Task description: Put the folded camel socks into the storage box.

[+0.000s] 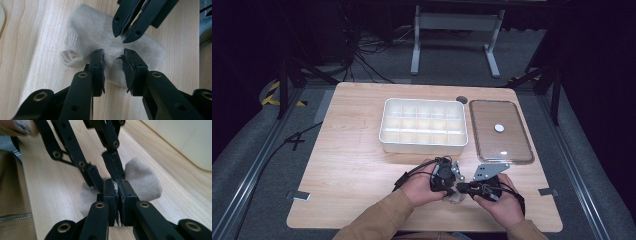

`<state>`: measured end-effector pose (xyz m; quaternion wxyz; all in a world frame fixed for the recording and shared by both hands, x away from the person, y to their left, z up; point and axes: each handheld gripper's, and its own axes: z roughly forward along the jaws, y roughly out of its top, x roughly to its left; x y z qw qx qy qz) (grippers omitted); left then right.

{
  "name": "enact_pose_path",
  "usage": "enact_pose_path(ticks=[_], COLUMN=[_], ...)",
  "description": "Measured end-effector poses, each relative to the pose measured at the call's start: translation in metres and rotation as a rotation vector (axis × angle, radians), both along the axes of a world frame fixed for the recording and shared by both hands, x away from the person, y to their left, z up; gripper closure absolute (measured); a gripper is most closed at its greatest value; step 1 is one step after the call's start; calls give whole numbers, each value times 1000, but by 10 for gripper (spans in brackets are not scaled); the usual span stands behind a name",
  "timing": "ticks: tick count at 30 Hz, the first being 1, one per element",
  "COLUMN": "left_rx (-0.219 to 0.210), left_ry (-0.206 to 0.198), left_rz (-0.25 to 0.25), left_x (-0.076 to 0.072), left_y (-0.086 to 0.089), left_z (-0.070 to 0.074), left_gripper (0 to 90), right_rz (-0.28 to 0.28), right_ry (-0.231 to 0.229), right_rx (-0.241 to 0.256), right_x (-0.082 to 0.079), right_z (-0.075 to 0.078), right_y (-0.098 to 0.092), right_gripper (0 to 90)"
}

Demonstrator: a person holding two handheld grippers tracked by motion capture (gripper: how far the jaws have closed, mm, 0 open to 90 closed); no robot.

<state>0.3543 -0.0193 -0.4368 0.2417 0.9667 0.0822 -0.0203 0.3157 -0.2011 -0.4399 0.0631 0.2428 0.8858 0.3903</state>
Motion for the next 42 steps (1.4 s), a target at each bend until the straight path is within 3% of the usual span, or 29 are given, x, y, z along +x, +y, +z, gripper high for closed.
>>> enact_pose_path(ticks=[3,12,18,22,41,42], left_rx=[-1,1,-1,8,-19,-24], left_ry=[3,6,8,1,6,0], left_rz=[-1,-5,-2,9,44,43], left_x=[0,1,1,1,-1,-1], left_y=[0,-1,-1,-1,1,1], left_z=[0,-1,-2,-3,-2,-2], left_gripper=[698,693,693,691,669,665], right_rz=[-10,-13,-10,-1,-11,-35], right_ry=[-2,24,34,12,23,24], right_rx=[-48,-124,-143,-167,-170,-173], right_x=[1,2,5,10,11,11], right_z=[-4,-16,-18,-19,-11,-7], right_y=[-1,-2,-1,2,-3,-6], right_gripper=[844,850,853,862,830,829])
